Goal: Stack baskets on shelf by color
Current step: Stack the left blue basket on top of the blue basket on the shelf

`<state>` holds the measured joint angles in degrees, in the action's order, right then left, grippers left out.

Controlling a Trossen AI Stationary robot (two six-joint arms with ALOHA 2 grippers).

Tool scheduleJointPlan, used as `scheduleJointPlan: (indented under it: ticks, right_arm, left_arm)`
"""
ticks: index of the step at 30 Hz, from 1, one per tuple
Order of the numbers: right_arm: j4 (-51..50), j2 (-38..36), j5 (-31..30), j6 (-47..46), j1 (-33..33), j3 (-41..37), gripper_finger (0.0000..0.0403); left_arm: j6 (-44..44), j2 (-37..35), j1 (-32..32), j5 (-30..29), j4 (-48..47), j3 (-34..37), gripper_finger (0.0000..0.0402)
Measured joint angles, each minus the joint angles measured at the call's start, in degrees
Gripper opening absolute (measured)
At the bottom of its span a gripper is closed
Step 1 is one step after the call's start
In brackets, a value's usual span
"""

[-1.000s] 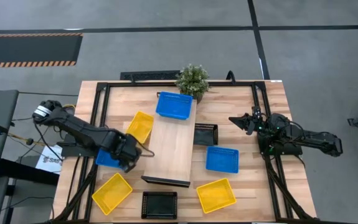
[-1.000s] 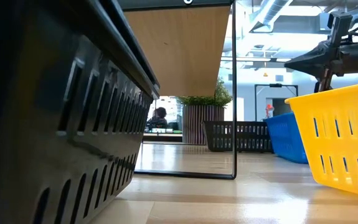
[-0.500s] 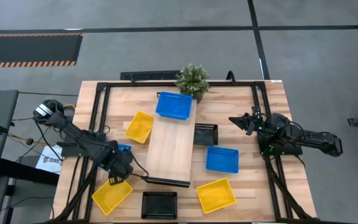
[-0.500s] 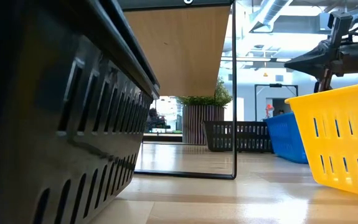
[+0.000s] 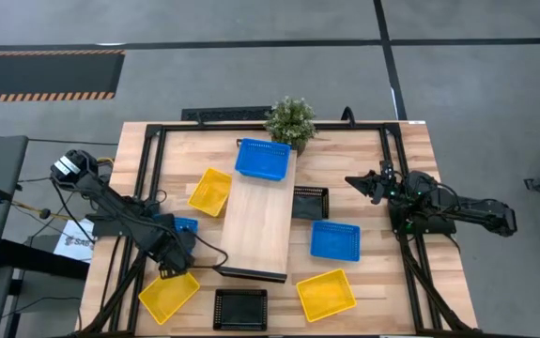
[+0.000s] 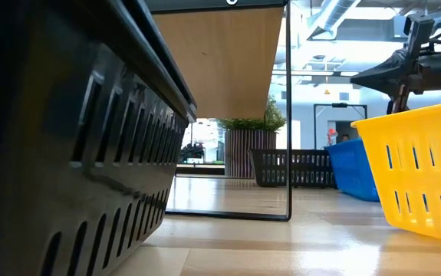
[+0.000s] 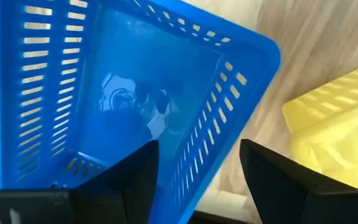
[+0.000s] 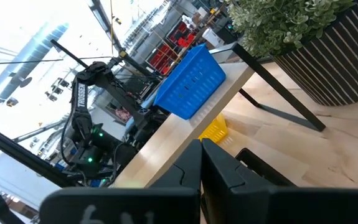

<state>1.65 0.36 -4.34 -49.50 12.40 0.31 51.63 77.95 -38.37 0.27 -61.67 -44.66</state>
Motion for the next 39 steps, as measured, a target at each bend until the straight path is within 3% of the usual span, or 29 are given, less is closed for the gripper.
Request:
scheduleJointPlan:
  ticks: [5, 14, 26, 33, 39]
  right_arm:
    - [0.0, 0.0, 0.0, 0.0, 0.0, 0.0, 0.0026]
    - [0.0, 0.0, 0.0, -0.2, 0.0, 0.0, 0.0026]
    - [0.1, 0.0, 0.0, -0.1, 0.0, 0.0, 0.0026]
    - [0.1, 0.0, 0.0, 0.4, 0.0, 0.0, 0.0026]
    - [0.1, 0.0, -0.1, 0.5, 0.0, 0.0, 0.0026]
  left_arm:
    - [-1.1, 0.0, 0.0, 0.4, 0.0, 1.7, 0.0191]
    - [-2.1, 0.0, 0.1, 0.2, 0.0, 1.7, 0.0013]
    - [4.4, 0.0, 0.2, 0.9, -0.8, -6.6, 0.0001]
    - [9.4, 0.0, 0.2, 0.0, -9.6, -15.7, 0.0]
    - [14.6, 0.0, 0.6, -8.9, -18.2, -26.0, 0.0]
